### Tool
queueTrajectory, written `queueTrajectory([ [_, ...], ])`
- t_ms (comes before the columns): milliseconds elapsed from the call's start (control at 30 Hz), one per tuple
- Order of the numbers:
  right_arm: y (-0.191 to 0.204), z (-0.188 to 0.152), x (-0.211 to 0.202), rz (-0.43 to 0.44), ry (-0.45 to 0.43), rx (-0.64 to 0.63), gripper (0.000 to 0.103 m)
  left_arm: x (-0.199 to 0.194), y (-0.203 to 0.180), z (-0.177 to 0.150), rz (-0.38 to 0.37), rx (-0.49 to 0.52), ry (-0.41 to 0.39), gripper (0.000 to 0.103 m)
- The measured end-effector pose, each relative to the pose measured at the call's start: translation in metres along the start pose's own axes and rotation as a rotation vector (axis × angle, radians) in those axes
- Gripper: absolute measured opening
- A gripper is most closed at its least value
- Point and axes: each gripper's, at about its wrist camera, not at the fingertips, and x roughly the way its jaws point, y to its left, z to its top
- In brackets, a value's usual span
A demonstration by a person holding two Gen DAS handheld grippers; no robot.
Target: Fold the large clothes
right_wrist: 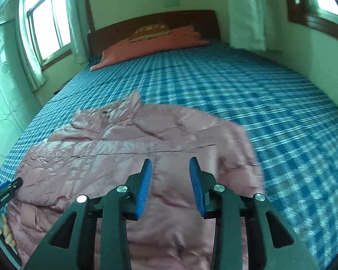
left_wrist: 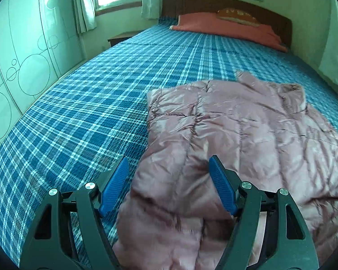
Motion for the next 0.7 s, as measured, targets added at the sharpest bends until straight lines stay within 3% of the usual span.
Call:
queueTrajectory([
  [100,-0.002,-0.013,0.038,-0.009,0.125,-0.013,0.036,0.018,0.001,-0.004,0.002,-0.004,0.050,0.078],
  [233,0.001,-0.010,0.026,-0.025,0.104,-0.009,0.036,0.019,0.008,-0.001,-0.026,-0.040,0.074,0.079],
  [333,0.009,-0.012,0.006,-0.025,0.040,-0.032,0.036,-0.003,0.015,0.005,-0.033,-0.062,-0.009,0.079],
  [367,0.010,-0.015,0.004,-0.032,0.041,-0.035,0.042,-0.006,0.016,0.005,-0.038,-0.068,-0.024,0.079],
  [400,0.009,-0.021,0.009,-0.045,0.064,-0.038,0.051,-0.003,0.016,0.004,-0.035,-0.068,-0.017,0.079],
  [500,0.009,-0.034,0.024,-0.052,0.100,-0.082,0.054,0.027,0.015,-0.004,-0.024,-0.040,0.089,0.080],
  [633,0.002,-0.035,0.002,-0.059,0.056,-0.044,0.054,0.023,0.029,-0.003,-0.061,-0.117,0.079,0.080],
  [700,-0.004,-0.042,0.015,-0.065,0.084,-0.038,0.062,0.028,0.031,-0.007,-0.072,-0.125,0.092,0.082],
])
